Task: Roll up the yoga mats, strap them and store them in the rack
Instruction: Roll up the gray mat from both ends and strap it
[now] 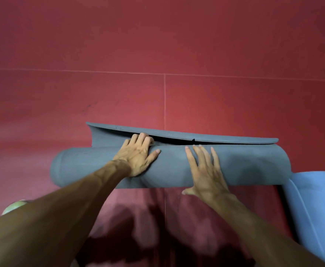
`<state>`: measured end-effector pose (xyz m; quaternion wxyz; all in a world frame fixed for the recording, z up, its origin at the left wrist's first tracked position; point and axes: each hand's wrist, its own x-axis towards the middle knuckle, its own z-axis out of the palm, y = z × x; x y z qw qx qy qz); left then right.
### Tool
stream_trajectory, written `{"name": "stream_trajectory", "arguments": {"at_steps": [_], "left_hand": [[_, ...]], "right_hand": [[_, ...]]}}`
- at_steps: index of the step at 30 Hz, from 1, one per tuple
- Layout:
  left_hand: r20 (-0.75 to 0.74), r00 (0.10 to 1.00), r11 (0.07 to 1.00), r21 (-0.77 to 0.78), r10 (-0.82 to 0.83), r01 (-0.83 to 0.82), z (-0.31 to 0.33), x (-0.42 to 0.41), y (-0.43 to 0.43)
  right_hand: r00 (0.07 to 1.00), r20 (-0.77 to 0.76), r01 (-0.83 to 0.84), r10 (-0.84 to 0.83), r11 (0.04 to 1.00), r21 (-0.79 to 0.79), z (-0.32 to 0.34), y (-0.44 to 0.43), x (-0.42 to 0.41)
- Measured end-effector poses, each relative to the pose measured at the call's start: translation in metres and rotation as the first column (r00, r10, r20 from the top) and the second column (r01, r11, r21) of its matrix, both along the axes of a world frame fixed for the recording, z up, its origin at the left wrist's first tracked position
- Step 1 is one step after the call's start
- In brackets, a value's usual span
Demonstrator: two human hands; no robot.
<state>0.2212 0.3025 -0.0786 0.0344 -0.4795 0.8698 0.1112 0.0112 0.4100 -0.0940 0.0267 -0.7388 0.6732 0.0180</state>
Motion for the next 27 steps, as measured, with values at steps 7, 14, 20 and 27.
{"name": "stream_trajectory", "arguments": {"at_steps": [7,14,20,27], "left_hand": [[-0.085,0.992,0.979,0.189,0.097,-0.08,0.001,-0.009,-0.028],[-0.043,0.995,0.993,0.089,0.087,-0.083,0.009,-0.01,-0.024],[0.006,0.995,0.995,0.035,0.096,-0.097,0.004,-0.002,0.001],[0.065,0.997,0.992,0.11,0.049,-0.056,0.015,0.019,0.043]], "right_hand": [[0.995,-0.071,-0.067,0.064,0.997,-0.046,-0.011,-0.012,0.008],[0.987,-0.13,-0.103,0.094,0.993,-0.065,-0.008,-0.038,0.001],[0.984,-0.158,-0.081,0.087,0.996,0.049,0.013,-0.054,0.0],[0.985,-0.112,-0.106,0.134,0.968,0.226,0.032,-0.023,0.013]]}}
